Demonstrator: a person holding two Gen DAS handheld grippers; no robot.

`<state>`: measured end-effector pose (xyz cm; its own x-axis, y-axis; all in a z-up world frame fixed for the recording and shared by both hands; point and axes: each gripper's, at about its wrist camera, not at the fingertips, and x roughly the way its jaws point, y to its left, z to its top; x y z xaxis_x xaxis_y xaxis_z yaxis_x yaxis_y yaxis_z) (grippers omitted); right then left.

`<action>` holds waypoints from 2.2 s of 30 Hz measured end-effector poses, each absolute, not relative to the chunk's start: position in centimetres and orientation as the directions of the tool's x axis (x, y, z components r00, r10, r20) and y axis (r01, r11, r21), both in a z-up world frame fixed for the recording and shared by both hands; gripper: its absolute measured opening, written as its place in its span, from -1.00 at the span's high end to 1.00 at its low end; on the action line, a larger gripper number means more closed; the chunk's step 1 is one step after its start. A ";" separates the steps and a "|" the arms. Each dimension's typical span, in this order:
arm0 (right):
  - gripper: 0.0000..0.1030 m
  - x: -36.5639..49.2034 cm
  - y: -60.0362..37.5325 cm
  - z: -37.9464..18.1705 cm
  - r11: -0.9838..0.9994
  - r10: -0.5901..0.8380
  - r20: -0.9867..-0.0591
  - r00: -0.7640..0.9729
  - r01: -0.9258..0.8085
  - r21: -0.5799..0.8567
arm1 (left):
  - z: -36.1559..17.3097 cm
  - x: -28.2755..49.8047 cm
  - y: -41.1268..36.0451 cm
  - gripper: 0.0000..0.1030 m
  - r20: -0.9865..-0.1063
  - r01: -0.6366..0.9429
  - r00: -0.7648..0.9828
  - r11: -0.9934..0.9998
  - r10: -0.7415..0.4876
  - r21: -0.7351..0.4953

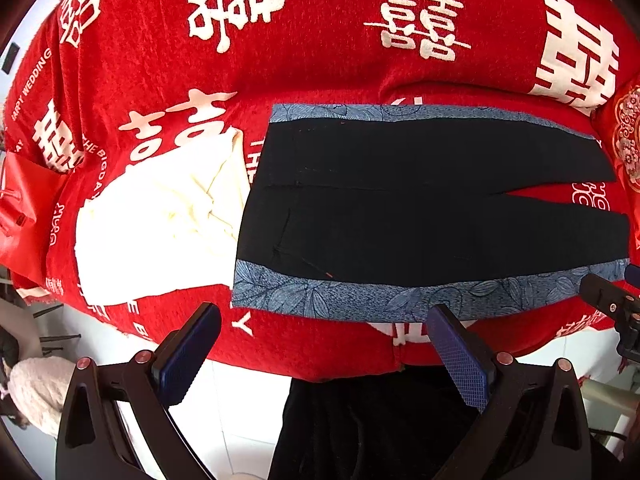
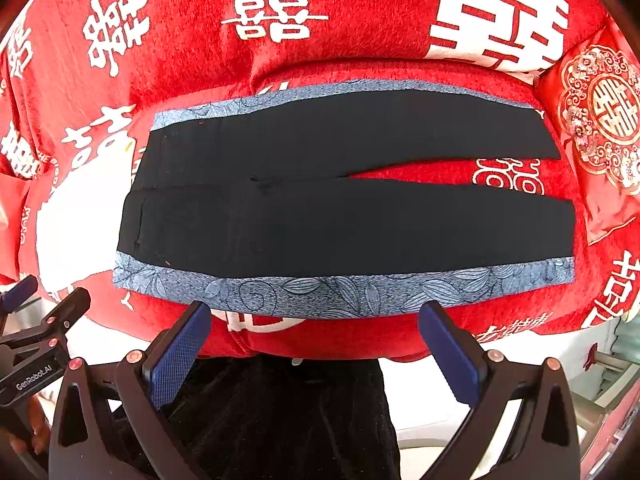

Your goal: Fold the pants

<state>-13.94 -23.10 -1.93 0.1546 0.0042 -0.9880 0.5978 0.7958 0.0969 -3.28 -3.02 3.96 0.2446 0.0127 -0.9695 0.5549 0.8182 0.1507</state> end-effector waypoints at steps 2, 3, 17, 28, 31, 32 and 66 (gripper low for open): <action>-1.00 -14.2 -23.2 -1.9 0.802 0.004 -0.988 0.153 0.590 0.094 | 4.1 -3.7 -3.1 -1.00 -0.970 0.545 0.243 0.825 0.015 0.150; -1.00 -14.3 -23.3 -1.9 0.804 0.005 -0.988 0.152 0.586 0.094 | 4.1 -3.8 -3.1 -1.00 -0.970 0.541 0.243 0.828 0.016 0.149; -1.00 -16.8 -24.5 -2.0 0.841 0.033 -0.987 0.160 0.529 0.114 | 4.3 -7.9 -3.2 -1.00 -0.970 0.467 0.240 0.871 0.042 0.153; -1.00 -17.1 -23.9 -2.5 0.858 0.050 -0.988 0.149 0.500 0.118 | 4.4 -9.3 -2.7 -1.00 -0.965 0.471 0.257 0.864 0.058 0.177; -1.00 -16.6 -23.5 -2.6 0.857 0.038 -0.989 0.144 0.504 0.107 | 3.9 -8.8 -2.7 -1.00 -0.965 0.492 0.258 0.854 0.044 0.171; -1.00 -16.5 -23.4 -2.7 0.856 0.029 -0.990 0.141 0.508 0.097 | 3.5 -8.6 -2.6 -1.00 -0.969 0.504 0.245 0.849 0.038 0.160; -1.00 -14.1 -16.7 -24.6 0.273 0.627 -0.592 0.506 0.569 0.775 | -17.7 1.0 8.4 -1.00 -0.942 0.200 -0.050 0.921 -0.332 -0.335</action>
